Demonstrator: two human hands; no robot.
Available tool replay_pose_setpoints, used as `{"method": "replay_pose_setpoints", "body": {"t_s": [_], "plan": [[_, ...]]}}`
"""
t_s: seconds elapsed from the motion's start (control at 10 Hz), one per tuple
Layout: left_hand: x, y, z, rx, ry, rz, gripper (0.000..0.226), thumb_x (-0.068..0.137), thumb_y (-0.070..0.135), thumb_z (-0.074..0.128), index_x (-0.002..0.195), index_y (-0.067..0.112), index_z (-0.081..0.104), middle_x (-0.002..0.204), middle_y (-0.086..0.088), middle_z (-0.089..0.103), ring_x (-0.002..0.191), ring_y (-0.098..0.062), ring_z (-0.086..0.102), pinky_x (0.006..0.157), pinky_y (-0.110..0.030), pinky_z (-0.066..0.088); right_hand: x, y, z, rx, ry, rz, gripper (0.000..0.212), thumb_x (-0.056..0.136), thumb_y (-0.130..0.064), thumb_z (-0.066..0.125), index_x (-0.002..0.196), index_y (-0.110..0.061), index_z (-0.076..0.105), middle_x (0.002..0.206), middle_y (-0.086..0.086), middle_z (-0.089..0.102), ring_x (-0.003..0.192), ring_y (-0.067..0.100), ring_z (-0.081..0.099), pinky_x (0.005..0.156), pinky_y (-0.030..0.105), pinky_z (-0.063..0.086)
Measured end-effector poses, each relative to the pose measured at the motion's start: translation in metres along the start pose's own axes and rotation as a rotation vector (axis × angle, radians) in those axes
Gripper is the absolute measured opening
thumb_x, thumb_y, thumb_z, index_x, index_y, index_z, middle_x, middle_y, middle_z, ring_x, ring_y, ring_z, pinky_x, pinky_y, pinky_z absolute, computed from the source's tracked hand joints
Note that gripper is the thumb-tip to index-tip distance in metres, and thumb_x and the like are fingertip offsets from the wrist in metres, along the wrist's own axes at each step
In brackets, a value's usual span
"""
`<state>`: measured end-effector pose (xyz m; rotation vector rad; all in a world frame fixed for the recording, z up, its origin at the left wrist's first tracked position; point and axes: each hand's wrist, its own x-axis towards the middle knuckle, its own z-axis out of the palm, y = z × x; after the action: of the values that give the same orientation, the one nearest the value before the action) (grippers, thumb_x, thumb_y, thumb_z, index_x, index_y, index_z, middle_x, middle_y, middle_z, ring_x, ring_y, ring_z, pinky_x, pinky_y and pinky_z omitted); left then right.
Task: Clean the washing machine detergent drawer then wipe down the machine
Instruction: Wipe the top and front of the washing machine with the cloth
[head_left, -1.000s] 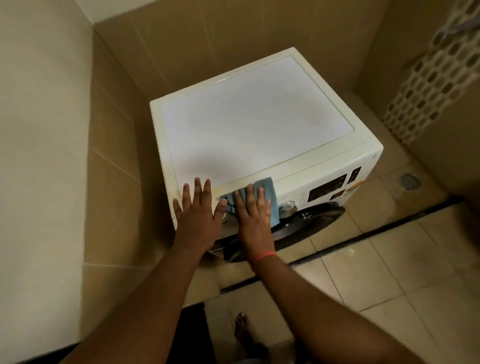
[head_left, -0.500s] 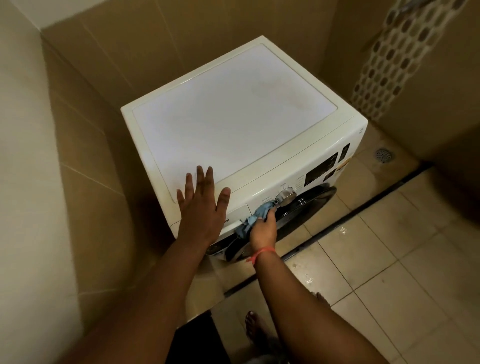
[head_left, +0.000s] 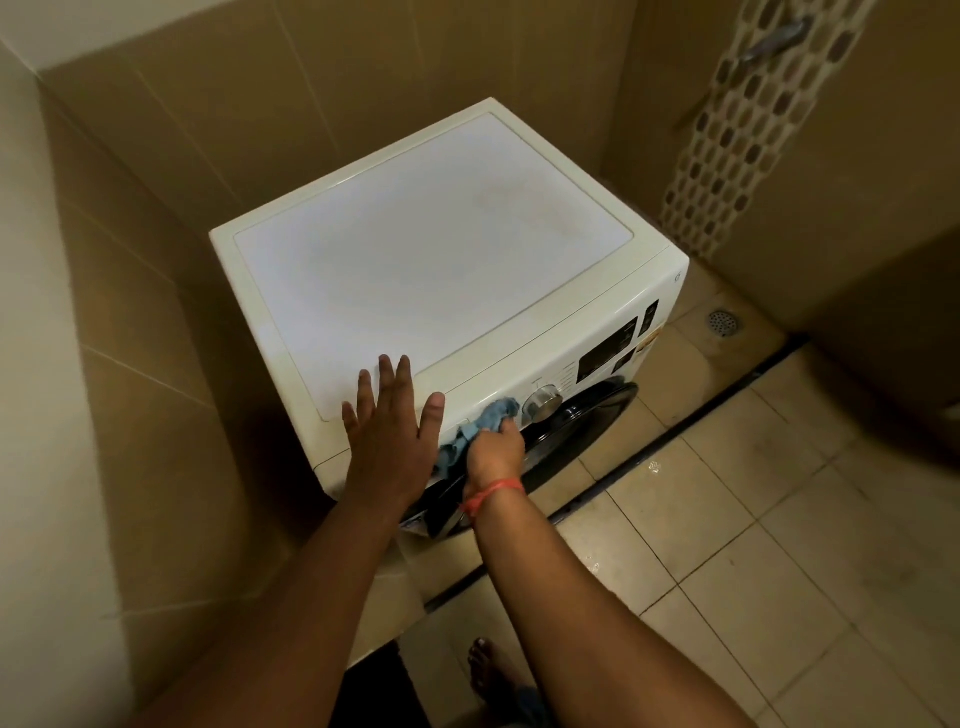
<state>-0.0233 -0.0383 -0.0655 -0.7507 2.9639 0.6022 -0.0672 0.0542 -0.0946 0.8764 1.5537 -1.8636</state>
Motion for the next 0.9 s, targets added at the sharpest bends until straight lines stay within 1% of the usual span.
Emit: {"method": "replay_pose_setpoints", "body": {"t_s": [0.1,0.2,0.3,0.4,0.5,0.6,0.7,0.8,0.9], "plan": [[0.004,0.008,0.0,0.014,0.016,0.034,0.074,0.092,0.059,0.011,0.156,0.023,0.007,0.165,-0.003,0.0,0.151,-0.026,-0.004,0.12,-0.053,0.002,-0.004,-0.024,0.01,-0.107,0.053,-0.147,0.051,0.098,0.005,0.032,0.145,-0.013,0.039,0.12,0.006,0.057,0.102,0.018,0.06,0.088,0.015,0.046],[0.009,0.011,-0.004,-0.009,0.027,0.032,0.074,0.092,0.059,0.012,0.156,0.021,0.011,0.165,-0.005,0.004,0.151,-0.027,-0.003,0.12,-0.055,0.004,-0.002,-0.047,0.011,-0.264,0.072,-0.221,0.057,0.095,0.007,0.036,0.149,-0.009,0.027,0.148,0.008,0.042,0.134,0.024,0.044,0.111,0.03,0.036],[0.015,0.015,-0.005,0.013,0.029,0.074,0.075,0.092,0.06,0.012,0.156,0.02,0.013,0.165,-0.005,0.005,0.151,-0.028,-0.002,0.119,-0.055,0.004,0.003,-0.068,0.002,-0.353,0.086,-0.213,0.045,0.097,-0.005,0.04,0.141,0.001,0.036,0.139,0.017,0.048,0.125,0.035,0.049,0.102,0.042,0.044],[0.017,0.016,-0.002,0.063,0.018,0.109,0.075,0.093,0.059,0.012,0.156,0.019,0.015,0.164,-0.007,0.008,0.151,-0.03,0.001,0.118,-0.056,0.005,0.009,-0.082,-0.01,-0.465,0.075,-0.228,0.038,0.097,-0.011,0.041,0.132,0.003,0.047,0.13,0.021,0.055,0.116,0.036,0.056,0.091,0.038,0.048],[0.019,0.019,0.0,0.095,-0.001,0.121,0.076,0.092,0.06,0.01,0.156,0.02,0.012,0.164,-0.006,0.006,0.151,-0.029,-0.001,0.119,-0.055,0.004,0.013,-0.097,-0.021,-0.599,0.034,-0.224,0.034,0.1,-0.008,0.038,0.128,0.005,0.052,0.128,0.024,0.057,0.112,0.033,0.059,0.06,0.018,0.045],[0.026,0.023,0.0,0.124,-0.012,0.104,0.075,0.092,0.06,0.01,0.156,0.021,0.01,0.165,-0.005,0.004,0.151,-0.029,-0.001,0.119,-0.054,0.003,0.019,-0.12,-0.023,-0.635,0.028,-0.192,0.037,0.102,-0.012,0.035,0.133,0.002,0.05,0.131,0.021,0.056,0.084,0.023,0.058,0.04,0.013,0.035],[0.029,0.026,-0.004,0.16,-0.035,0.079,0.078,0.09,0.063,0.006,0.156,0.023,0.006,0.165,-0.004,0.0,0.151,-0.028,-0.004,0.119,-0.054,0.002,0.059,-0.122,-0.026,-0.655,0.027,-0.137,0.035,0.1,-0.025,0.044,0.134,-0.018,0.051,0.137,0.012,0.049,0.103,0.015,0.051,0.062,0.014,0.042],[0.036,0.034,-0.009,0.134,-0.036,0.056,0.087,0.084,0.069,-0.006,0.156,0.023,0.003,0.165,-0.003,-0.003,0.151,-0.027,-0.007,0.12,-0.053,-0.001,0.076,-0.118,-0.032,-0.962,0.093,-0.327,0.048,0.096,-0.026,0.057,0.141,-0.018,0.043,0.125,0.005,0.046,0.111,0.011,0.05,0.075,0.019,0.046],[0.038,0.041,-0.01,0.14,-0.04,0.053,0.086,0.085,0.071,-0.006,0.156,0.023,0.002,0.165,-0.003,-0.005,0.151,-0.027,-0.008,0.12,-0.052,-0.002,0.081,-0.12,-0.051,-1.029,0.143,-0.295,0.053,0.097,-0.028,0.056,0.145,-0.014,0.039,0.14,0.006,0.044,0.13,0.023,0.044,0.097,0.037,0.047]]}}
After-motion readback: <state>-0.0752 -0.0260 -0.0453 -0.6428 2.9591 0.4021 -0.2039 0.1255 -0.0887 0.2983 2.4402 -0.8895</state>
